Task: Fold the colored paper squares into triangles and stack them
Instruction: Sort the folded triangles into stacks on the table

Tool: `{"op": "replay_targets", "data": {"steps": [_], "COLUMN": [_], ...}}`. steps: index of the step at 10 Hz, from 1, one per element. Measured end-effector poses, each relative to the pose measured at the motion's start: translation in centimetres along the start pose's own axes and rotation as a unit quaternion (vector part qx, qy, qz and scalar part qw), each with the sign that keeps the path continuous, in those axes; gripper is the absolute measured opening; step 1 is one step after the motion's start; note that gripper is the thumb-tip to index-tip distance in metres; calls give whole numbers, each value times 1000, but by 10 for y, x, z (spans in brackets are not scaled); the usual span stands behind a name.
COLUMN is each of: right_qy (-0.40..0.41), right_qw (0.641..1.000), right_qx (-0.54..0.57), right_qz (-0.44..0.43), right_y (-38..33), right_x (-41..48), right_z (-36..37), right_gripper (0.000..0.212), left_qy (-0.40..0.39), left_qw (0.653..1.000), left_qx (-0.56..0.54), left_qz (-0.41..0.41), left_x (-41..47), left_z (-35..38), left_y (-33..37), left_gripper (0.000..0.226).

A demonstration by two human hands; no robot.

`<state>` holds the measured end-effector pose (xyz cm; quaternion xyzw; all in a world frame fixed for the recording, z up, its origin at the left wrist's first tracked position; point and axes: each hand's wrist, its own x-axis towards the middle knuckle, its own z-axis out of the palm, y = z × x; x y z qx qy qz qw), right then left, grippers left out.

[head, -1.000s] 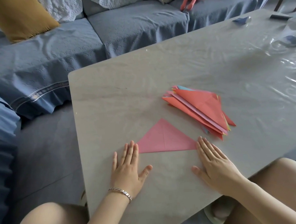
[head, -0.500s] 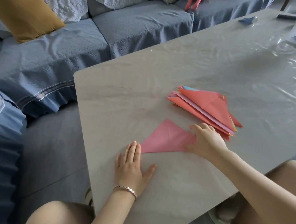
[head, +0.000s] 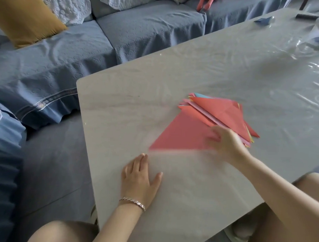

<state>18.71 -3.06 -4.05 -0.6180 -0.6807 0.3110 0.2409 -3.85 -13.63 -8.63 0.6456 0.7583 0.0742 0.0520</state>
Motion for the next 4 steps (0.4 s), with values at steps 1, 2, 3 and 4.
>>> {"op": "replay_targets", "data": {"steps": [1,2,3,4], "right_qy": [122,180,142,101], "right_qw": [987,969,974,962], "right_qx": [94,111,-39,-185], "right_qz": [50,126,169,176], "right_y": [4,19,31,36], "right_x": [19,41,48,47], "right_z": [-18,-31,-32,-33], "right_gripper": [31,44,55,55], "left_qy": [26,20,-8,-15], "left_qw": [1000,999,999,999], "left_qx": [2,20,40,33], "left_qz": [9,15,25,37], "left_x": [-1,0,1,2], "left_z": [-1,0,-3,-3], "left_y": [1,2,0,-1], "left_gripper": [56,54,51,48]}}
